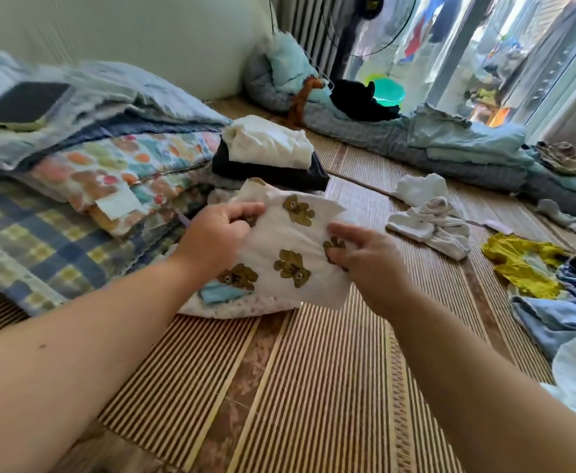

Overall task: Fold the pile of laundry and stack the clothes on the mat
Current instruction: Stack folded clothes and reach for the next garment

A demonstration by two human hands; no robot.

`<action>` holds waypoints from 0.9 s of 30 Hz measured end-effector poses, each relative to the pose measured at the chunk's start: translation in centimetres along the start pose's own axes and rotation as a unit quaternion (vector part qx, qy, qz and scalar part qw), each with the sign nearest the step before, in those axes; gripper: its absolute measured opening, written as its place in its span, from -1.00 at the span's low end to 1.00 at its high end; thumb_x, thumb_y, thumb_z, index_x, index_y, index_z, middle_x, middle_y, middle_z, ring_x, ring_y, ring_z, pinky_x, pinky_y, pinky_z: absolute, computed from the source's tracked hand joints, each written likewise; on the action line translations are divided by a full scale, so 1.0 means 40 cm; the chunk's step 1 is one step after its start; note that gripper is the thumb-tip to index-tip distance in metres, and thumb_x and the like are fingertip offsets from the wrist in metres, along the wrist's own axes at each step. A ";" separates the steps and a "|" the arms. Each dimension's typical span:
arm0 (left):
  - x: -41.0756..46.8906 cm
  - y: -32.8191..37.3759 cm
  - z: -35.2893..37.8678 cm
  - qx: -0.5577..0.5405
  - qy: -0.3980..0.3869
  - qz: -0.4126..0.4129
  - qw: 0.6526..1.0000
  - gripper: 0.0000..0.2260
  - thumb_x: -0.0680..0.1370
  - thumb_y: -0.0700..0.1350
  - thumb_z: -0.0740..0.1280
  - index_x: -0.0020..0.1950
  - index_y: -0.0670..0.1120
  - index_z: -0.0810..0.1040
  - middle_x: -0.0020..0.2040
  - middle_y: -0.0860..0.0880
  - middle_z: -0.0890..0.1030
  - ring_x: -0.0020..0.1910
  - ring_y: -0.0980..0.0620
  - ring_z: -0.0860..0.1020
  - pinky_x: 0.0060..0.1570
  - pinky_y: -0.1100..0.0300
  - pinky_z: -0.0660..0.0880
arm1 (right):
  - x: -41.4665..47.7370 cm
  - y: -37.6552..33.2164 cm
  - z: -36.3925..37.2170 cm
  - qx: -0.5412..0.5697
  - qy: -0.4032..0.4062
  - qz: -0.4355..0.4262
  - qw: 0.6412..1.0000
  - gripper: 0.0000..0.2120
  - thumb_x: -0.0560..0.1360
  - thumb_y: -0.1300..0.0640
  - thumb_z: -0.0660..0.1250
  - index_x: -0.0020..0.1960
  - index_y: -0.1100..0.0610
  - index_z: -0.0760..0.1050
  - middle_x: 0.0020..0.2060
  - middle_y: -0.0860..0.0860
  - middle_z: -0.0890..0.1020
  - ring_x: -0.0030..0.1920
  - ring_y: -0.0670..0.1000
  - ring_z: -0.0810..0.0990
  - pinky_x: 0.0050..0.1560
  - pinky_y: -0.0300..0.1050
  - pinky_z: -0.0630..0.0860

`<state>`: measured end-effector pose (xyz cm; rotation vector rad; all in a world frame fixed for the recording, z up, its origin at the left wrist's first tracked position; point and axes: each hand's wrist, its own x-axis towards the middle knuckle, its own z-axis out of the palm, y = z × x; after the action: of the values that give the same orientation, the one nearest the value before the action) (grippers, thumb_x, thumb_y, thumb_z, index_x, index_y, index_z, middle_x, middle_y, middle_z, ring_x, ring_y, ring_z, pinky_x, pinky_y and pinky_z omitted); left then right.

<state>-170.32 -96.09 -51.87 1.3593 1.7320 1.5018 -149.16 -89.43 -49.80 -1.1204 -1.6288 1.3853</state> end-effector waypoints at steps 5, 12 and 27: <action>0.038 -0.113 -0.120 0.111 -0.005 -0.125 0.986 -0.53 0.47 -0.23 0.28 0.34 0.11 0.53 0.21 0.06 0.55 -0.03 0.12 0.57 -0.16 0.30 0.45 | 0.131 0.044 0.178 -0.191 -0.045 0.002 0.981 -0.56 0.54 0.29 0.30 0.38 0.02 0.45 0.31 0.05 0.45 0.19 0.08 0.53 0.19 -0.01 0.56; 0.034 -0.193 -0.092 0.386 -0.131 -0.189 0.893 -0.44 0.47 0.04 0.28 0.49 0.19 0.32 0.56 -0.16 0.10 0.50 -0.17 0.17 0.42 0.04 0.21 | 0.180 0.156 0.233 -0.633 -0.079 -0.037 0.769 -0.59 0.60 0.02 0.14 0.43 -0.23 0.30 0.51 0.11 0.13 0.45 0.23 0.20 0.32 0.20 0.33; -0.215 0.092 0.369 0.421 -0.297 0.212 0.830 -0.49 0.50 0.01 0.24 0.43 0.26 0.25 0.57 0.09 -0.20 0.54 -0.06 -0.19 0.46 -0.20 -0.07 | -0.276 0.147 -0.276 -0.582 0.046 -0.054 0.810 -0.56 0.54 -0.13 0.25 0.41 -0.17 0.35 0.51 -0.01 0.26 0.47 0.04 0.29 0.41 0.17 0.23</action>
<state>-153.14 -97.28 -54.84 2.4465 1.7574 0.2771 -134.02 -95.33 -53.52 -1.6286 -2.4617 0.0852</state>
